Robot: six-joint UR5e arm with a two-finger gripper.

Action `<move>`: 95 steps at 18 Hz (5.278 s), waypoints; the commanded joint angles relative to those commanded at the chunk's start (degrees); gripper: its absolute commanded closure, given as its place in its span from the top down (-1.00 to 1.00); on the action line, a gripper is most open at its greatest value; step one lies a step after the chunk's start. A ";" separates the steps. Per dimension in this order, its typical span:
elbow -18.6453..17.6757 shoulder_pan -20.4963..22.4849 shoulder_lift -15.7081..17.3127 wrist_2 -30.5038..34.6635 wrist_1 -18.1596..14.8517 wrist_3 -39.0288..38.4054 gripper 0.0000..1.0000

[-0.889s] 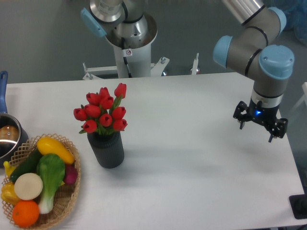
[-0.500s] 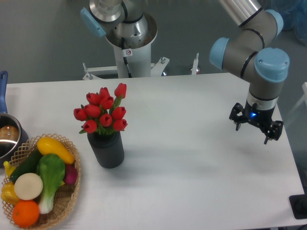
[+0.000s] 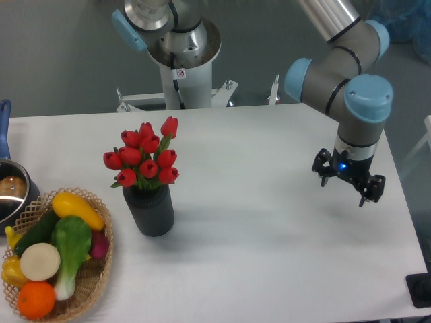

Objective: Pick up the flowers from the vase
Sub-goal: 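Move the open gripper from its start pose toward the red tulips, then swing the open gripper over to the tulip stems above the black vase, then lower the gripper onto the tulip stems and close it around them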

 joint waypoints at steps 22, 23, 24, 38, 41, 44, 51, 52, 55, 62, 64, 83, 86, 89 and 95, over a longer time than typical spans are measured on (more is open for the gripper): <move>-21.01 3.52 8.87 -39.79 2.72 -0.70 1.00; -21.27 3.34 9.40 -40.68 2.72 -0.70 1.00; -21.19 2.99 9.93 -40.69 2.72 -0.70 1.00; -17.42 -0.96 12.39 -44.55 2.99 -4.28 1.00; -15.56 -1.06 12.57 -48.32 2.90 -7.21 1.00; -15.91 -0.97 12.66 -51.85 2.90 -6.59 1.00; -22.85 -1.93 14.85 -59.15 2.72 -0.88 1.00; -23.81 -2.46 15.64 -59.24 2.72 -0.36 1.00; -26.02 -2.90 17.84 -60.20 2.64 0.79 1.00; -30.93 -3.25 20.48 -63.09 2.99 4.81 1.00; -34.27 -2.99 20.66 -66.69 3.08 11.05 1.00; -34.46 -5.10 22.24 -67.06 2.90 5.11 1.00; -34.11 -6.50 22.24 -67.06 2.90 3.43 1.00; -34.11 -6.59 21.98 -67.23 2.90 3.34 0.66; -34.02 -6.68 21.53 -68.73 2.90 3.34 -0.12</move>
